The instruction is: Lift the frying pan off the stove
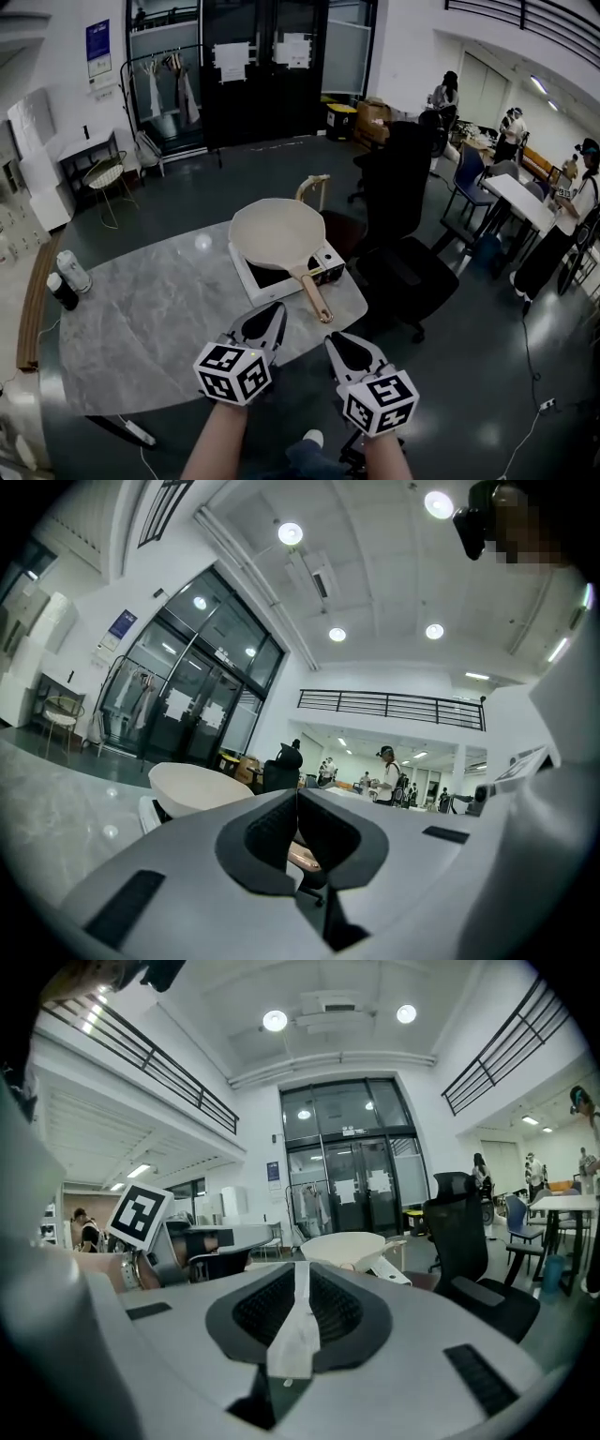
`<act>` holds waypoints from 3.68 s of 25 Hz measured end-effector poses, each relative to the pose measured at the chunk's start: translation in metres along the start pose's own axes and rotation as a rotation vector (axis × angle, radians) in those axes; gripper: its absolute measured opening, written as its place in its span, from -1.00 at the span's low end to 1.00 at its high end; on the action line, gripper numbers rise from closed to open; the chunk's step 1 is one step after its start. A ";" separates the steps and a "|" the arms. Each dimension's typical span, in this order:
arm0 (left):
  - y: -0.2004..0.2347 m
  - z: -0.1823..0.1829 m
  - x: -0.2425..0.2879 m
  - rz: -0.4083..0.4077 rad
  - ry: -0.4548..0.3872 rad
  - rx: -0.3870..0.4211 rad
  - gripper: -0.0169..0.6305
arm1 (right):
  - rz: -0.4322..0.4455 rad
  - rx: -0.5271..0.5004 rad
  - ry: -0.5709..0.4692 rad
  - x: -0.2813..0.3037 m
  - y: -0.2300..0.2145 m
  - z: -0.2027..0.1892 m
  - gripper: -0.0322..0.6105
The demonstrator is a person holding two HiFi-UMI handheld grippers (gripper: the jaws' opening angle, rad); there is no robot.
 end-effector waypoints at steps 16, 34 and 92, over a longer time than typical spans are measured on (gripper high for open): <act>0.028 -0.021 0.068 0.119 0.038 -0.046 -0.91 | 0.229 0.185 0.244 0.090 -0.073 -0.034 -0.18; 0.081 -0.081 0.113 -0.116 0.147 -0.589 -0.05 | 0.473 0.758 0.466 0.132 -0.079 -0.068 -0.36; 0.123 -0.086 0.143 -0.042 0.107 -0.801 -0.31 | 0.571 0.328 0.577 0.116 -0.051 -0.074 -0.35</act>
Point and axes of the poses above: the fingertips, and each gripper's own axes: x forward along the fingers, y to its left, z out of its top, the point moved 4 cm from there along -x, backward along the fingers, and after that the axes turned 5 degrees about x, right-handed, at the moved point
